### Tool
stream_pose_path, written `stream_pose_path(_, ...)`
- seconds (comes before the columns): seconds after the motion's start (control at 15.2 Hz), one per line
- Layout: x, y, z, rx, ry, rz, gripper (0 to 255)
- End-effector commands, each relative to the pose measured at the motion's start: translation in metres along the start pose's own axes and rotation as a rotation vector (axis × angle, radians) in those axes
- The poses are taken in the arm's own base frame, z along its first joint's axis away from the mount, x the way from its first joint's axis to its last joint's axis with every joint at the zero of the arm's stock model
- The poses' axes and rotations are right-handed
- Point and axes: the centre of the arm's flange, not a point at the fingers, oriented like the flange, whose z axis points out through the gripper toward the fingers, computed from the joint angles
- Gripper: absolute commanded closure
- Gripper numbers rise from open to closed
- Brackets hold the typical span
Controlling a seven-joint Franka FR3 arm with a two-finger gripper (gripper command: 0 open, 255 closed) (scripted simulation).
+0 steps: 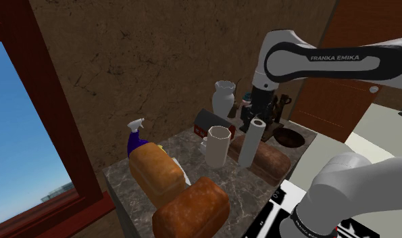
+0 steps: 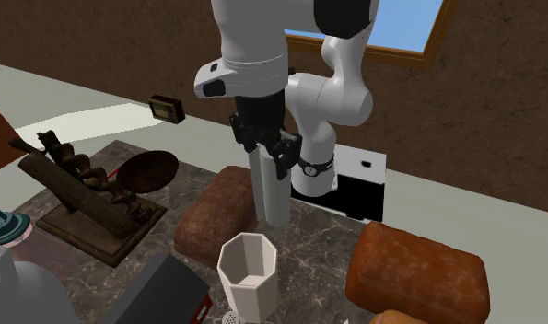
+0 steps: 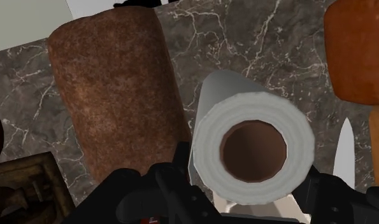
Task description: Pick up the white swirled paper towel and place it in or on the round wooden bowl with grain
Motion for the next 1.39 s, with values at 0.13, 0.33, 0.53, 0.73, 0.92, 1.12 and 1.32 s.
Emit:
stream_pose_path(0.13, -0.001, -0.001, -0.021, 0.0, 0.0, 0.0, 255)
stream_pose_path(0.33, 0.007, 0.037, -0.03, 0.0, 0.0, 0.0, 255)
stream_pose_path(0.53, 0.015, 0.075, -0.039, 0.0, 0.0, 0.0, 255)
stream_pose_path(0.73, 0.023, 0.113, -0.048, 0.0, 0.0, 0.0, 255)
stream_pose_path(0.92, 0.03, 0.15, -0.057, 0.0, 0.0, 0.0, 255)
stream_pose_path(1.12, 0.038, 0.188, -0.066, 0.0, 0.0, 0.0, 255)
stream_pose_path(1.32, 0.046, 0.226, -0.075, 0.0, 0.0, 0.0, 255)
